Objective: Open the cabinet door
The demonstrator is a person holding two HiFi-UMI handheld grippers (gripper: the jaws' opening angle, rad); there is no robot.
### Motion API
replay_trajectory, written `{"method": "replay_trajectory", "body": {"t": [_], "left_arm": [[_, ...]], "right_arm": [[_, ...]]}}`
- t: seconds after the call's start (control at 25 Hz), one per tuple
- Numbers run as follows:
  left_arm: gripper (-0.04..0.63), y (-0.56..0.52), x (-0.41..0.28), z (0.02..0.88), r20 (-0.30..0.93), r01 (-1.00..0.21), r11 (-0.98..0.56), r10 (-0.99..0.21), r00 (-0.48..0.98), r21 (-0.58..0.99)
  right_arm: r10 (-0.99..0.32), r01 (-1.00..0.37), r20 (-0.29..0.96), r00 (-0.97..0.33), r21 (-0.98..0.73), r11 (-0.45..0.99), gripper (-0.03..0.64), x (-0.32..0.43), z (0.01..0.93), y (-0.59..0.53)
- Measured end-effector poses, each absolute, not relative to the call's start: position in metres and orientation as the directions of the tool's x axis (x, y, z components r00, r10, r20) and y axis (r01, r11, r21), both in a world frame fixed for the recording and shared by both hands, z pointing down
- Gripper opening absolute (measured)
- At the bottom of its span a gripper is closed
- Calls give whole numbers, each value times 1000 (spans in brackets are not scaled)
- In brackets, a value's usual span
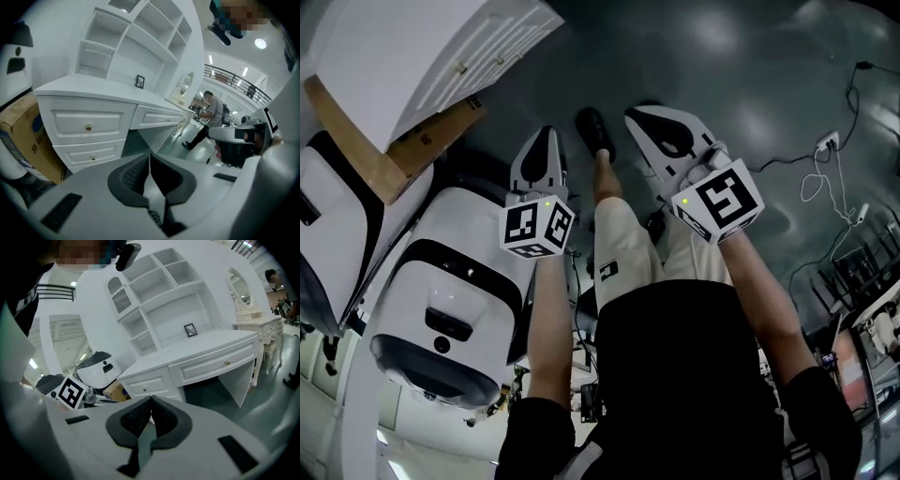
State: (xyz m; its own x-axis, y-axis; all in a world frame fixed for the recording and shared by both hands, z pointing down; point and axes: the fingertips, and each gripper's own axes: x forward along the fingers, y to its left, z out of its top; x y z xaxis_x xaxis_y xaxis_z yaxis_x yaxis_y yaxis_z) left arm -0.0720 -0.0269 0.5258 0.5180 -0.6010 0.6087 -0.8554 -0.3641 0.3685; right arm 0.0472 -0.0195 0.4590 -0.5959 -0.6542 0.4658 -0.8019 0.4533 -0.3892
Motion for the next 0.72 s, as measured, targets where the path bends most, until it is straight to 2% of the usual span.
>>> {"method": "replay_trajectory", "body": {"t": [0.6, 0.72], "left_arm": [[26, -85, -138, 621, 651, -848, -361, -544, 529, 388], [83, -94, -140, 640, 662, -844, -367, -525, 535, 391]], "right_arm": [[-692, -843, 496, -525, -413, 345, 17, 0, 530, -49], [-700, -854, 505, -506, -410, 321, 17, 1, 539, -53]]}}
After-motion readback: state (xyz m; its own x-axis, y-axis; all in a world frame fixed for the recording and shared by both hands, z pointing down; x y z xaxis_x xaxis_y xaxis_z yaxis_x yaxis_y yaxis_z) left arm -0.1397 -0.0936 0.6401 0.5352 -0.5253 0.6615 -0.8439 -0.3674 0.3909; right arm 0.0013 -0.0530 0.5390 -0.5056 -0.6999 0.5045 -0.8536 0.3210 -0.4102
